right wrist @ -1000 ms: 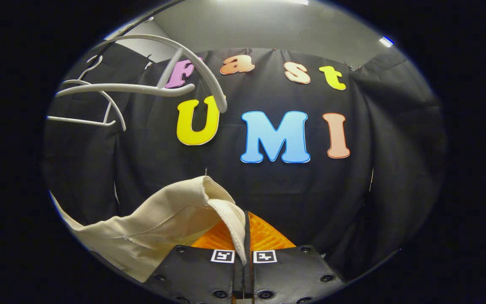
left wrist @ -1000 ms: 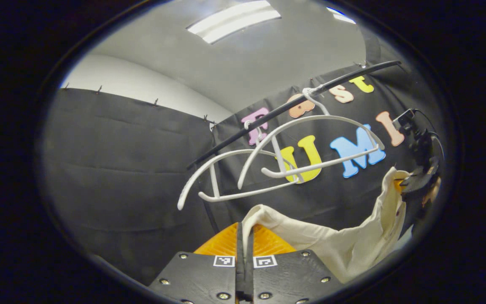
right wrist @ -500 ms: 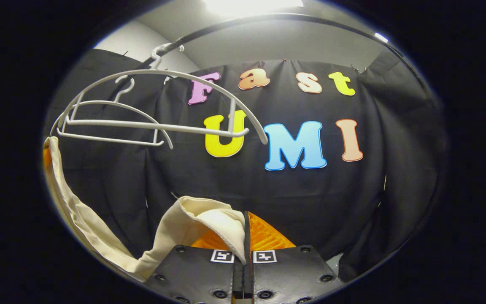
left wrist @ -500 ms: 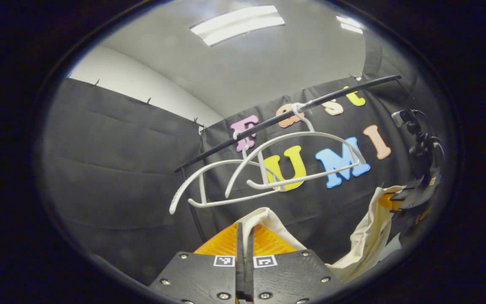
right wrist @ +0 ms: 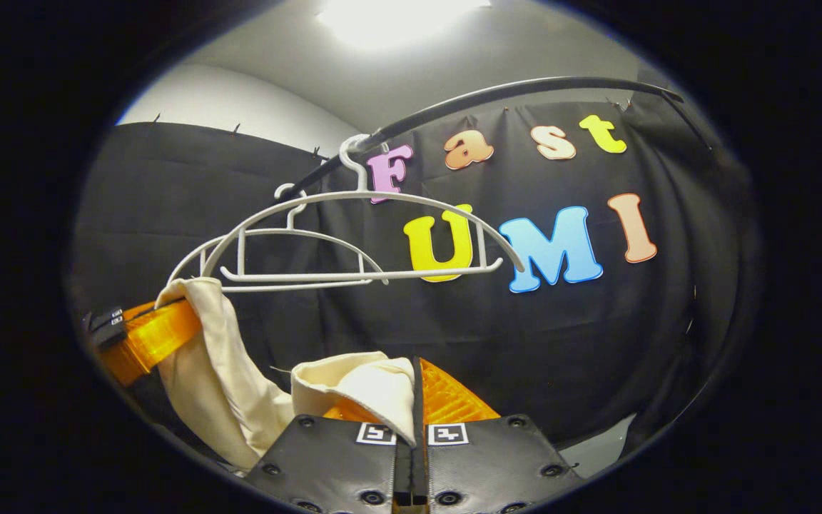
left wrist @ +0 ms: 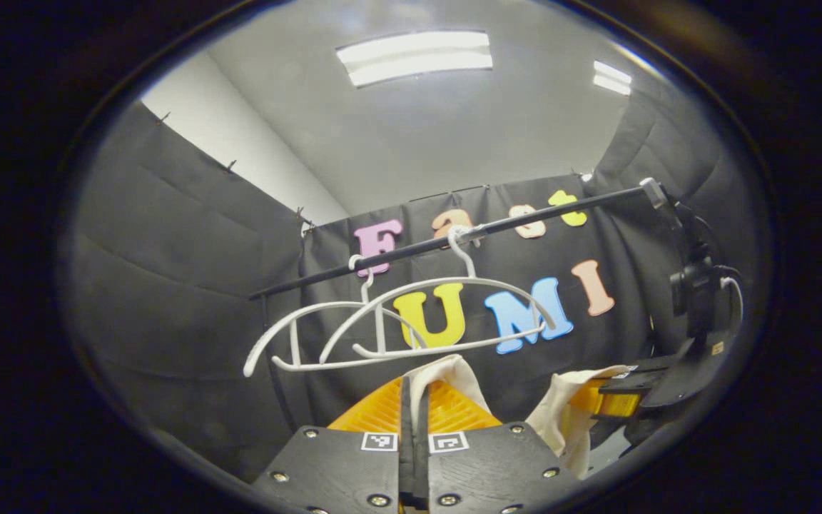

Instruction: Grasp the clothes on the hanger with both hands and then place them into the laundry hamper below.

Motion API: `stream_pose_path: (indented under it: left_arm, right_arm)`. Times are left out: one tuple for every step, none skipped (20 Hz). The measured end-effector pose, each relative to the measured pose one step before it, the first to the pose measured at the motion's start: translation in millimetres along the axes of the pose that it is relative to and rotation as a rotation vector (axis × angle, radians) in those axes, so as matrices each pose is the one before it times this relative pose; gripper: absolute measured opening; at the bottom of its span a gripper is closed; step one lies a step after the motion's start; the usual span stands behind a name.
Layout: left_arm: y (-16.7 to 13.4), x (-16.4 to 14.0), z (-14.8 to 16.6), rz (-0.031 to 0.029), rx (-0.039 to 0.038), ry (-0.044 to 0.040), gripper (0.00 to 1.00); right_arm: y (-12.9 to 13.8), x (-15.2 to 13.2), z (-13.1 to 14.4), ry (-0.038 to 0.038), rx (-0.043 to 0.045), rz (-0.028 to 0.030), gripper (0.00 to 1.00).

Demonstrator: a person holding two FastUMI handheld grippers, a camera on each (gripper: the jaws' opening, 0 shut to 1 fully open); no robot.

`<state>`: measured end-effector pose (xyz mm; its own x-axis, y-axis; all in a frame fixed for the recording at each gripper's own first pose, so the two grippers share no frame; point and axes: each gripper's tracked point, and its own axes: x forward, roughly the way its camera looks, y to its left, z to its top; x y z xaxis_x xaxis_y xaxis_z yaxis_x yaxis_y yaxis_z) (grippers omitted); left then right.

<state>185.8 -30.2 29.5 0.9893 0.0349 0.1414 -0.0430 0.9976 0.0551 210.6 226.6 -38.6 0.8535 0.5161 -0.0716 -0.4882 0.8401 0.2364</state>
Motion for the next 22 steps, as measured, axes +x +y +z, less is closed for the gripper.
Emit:
stream_pose_path:
  left_arm:
    - [-1.95,0.25,1.83,-0.00558,-0.01037,-0.00118,0.02]
    - [-2.27,1.54,1.49,-0.00347,-0.01412,-0.00396,0.02]
    - [-0.92,1.03,3.52,-0.00109,-0.00913,-0.00835,0.02]
    - [0.31,0.06,1.42,0.00163,-0.00323,-0.0078,0.01]
    - [0.65,-0.64,-0.06,0.00021,-0.00038,-0.00494,0.02]
    - [0.11,1.06,-5.7,-0.0027,-0.00114,0.00512,0.02]
    - [0.8,0.69,-9.24,-0.00043,-0.00573,0.0137,0.02]
    - [0.68,2.16,-14.1,-0.00058,-0.00987,0.01955,0.02]
    - [0.86,0.75,-15.86,0.00258,-0.00727,0.02807,0.02]
    - [0.88,0.16,-19.78,0.00301,-0.00156,0.03277,0.02]
    - [-0.72,-0.15,-19.98,-0.00067,0.0017,0.04054,0.02]
    - [-2.4,1.69,-20.42,-0.0021,0.00219,0.03923,0.02]
    - [-1.87,1.56,-19.0,-0.00477,0.00207,0.03534,0.02]
    - [-0.42,4.92,-18.66,-0.00459,0.00324,0.03261,0.01]
    - [-2.46,0.42,-18.16,-0.00881,0.00433,0.03396,0.01]
    - [-4.73,-4.4,-19.83,-0.00827,0.00449,0.03331,0.02]
    - [-1.91,-3.26,-16.89,-0.00448,0.00255,0.03039,0.02]
    - [-2.18,-1.61,-14.53,-0.00475,0.00447,0.02463,0.01]
    - [-1.06,-1.43,-12.92,-0.00262,0.00501,0.02226,0.01]
    - [-5.39,-1.77,-12.87,-0.00498,0.00425,0.02026,0.01]
    - [-3.42,-0.77,-11.88,-0.00768,0.00444,0.01863,0.01]
    - [-4.13,-1.07,-12.54,-0.00954,0.00369,0.0185,0.02]
  right_arm:
    - [3.4,-3.04,2.24,0.00122,0.01571,0.0096,0.04]
    - [3.39,-1.06,2.27,0.0012,0.01892,0.00933,0.04]
    - [1.88,-0.26,3.74,-0.00117,0.0111,0.00631,0.03]
    - [2.53,0.83,3.93,-0.00809,-0.00001,0.00817,0.03]
    - [1.7,-0.04,1.34,-0.006,-0.00958,0.00579,0.03]
    - [0.15,-1.82,-5.77,0.00391,-0.00712,0.0037,0.03]
    - [0.99,-2.39,-9.52,0.01183,-0.00014,0.00085,0.03]
    - [-0.42,-1.47,-12.4,0.01805,0.00414,0.00038,0.04]
    - [-2.32,-2.62,-15.67,0.02292,0.00247,-0.00314,0.04]
    - [-3.29,-1.88,-16.89,0.02711,-0.00147,-0.00439,0.04]
    - [-3.52,0.53,-18.63,0.03008,-0.00049,-0.00553,0.04]
    - [-5.3,1.28,-19.53,0.03097,0.00013,-0.00757,0.04]
    - [-6.43,0.39,-20.17,0.03476,0.00428,-0.01176,0.04]
    - [-7.57,-0.1,-20.79,0.0368,0.00538,-0.01686,0.04]
    - [-8.16,0.68,-20.35,0.03738,0.00697,-0.01639,0.04]
    - [-7.55,0.11,-22.26,0.03413,0.00357,-0.02092,0.04]
    - [-7.03,-1.64,-18.59,0.03256,0.00005,-0.0181,0.04]
    - [-5.41,-1.75,-18.12,0.03046,0.00009,-0.02027,0.04]
    - [-6.68,-0.5,-15.36,0.02641,0.00191,-0.0174,0.04]
    - [-7.15,0.49,-12.45,0.02001,-0.00236,-0.01919,0.04]
    - [-6.83,1.43,-10.76,0.01954,-0.0056,-0.01909,0.04]
    - [-5.48,1.86,-11.87,0.0172,-0.00721,-0.01652,0.04]
